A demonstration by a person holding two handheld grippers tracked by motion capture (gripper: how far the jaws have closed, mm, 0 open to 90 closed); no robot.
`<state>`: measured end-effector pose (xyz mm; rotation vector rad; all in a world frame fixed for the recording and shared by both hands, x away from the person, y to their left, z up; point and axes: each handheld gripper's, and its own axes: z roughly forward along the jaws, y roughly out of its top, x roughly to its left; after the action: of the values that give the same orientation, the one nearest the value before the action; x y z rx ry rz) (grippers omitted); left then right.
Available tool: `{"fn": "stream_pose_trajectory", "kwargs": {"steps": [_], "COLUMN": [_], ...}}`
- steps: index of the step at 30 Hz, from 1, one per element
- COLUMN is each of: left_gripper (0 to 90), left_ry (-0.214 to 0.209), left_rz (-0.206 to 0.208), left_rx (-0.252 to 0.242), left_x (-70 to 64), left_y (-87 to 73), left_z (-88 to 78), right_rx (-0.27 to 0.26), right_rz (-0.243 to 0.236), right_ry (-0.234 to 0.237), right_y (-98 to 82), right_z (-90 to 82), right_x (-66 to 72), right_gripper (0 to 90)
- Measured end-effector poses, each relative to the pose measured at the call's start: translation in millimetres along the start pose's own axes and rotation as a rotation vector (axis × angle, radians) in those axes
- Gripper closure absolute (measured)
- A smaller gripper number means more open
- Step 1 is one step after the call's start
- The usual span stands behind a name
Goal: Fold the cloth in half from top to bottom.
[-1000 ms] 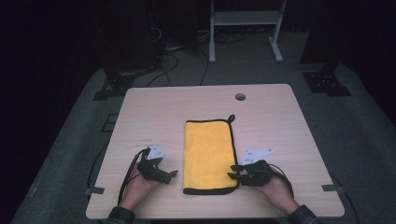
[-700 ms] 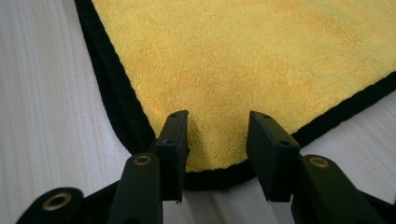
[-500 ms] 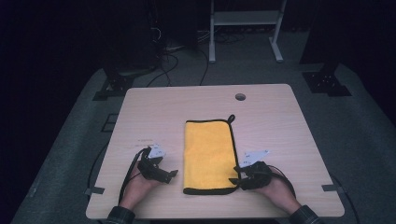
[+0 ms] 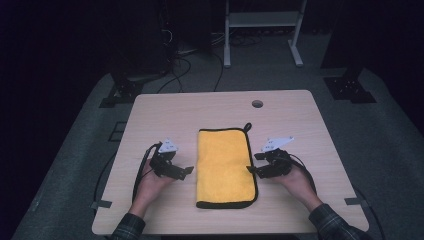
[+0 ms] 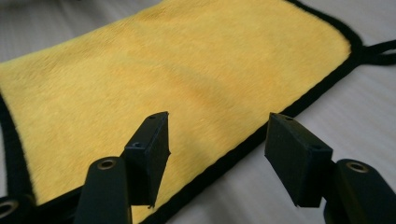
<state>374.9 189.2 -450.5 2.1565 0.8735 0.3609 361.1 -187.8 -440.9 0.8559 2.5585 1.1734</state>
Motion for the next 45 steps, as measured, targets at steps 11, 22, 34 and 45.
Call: {"fn": "stream_pose_trajectory", "kwargs": {"steps": [11, 22, 34, 45], "left_gripper": [13.1, 19.5, 24.1, 31.8], "left_ry": [-0.023, 0.014, 0.021, -0.008], "left_rz": [0.026, 0.036, 0.008, -0.01], "left_rx": [-0.019, -0.019, 0.013, 0.036], "left_x": [17.5, 37.5, 53.1, 57.1], "left_y": [34.6, 66.7, 68.8, 61.0], "left_z": [19.1, 52.0, 85.7, 100.9], "right_rx": [-0.03, -0.032, -0.023, 0.027], "right_rz": [0.018, 0.053, 0.077, 0.058], "right_ry": [-0.019, -0.072, -0.131, -0.129], "right_y": [26.0, 47.3, 47.0, 49.4], "right_z": [14.4, 47.1, 90.2, 102.3], "right_x": [-34.4, -71.0, -91.2, -95.0], "right_gripper": [39.0, 37.7, 32.6, 28.4]}}
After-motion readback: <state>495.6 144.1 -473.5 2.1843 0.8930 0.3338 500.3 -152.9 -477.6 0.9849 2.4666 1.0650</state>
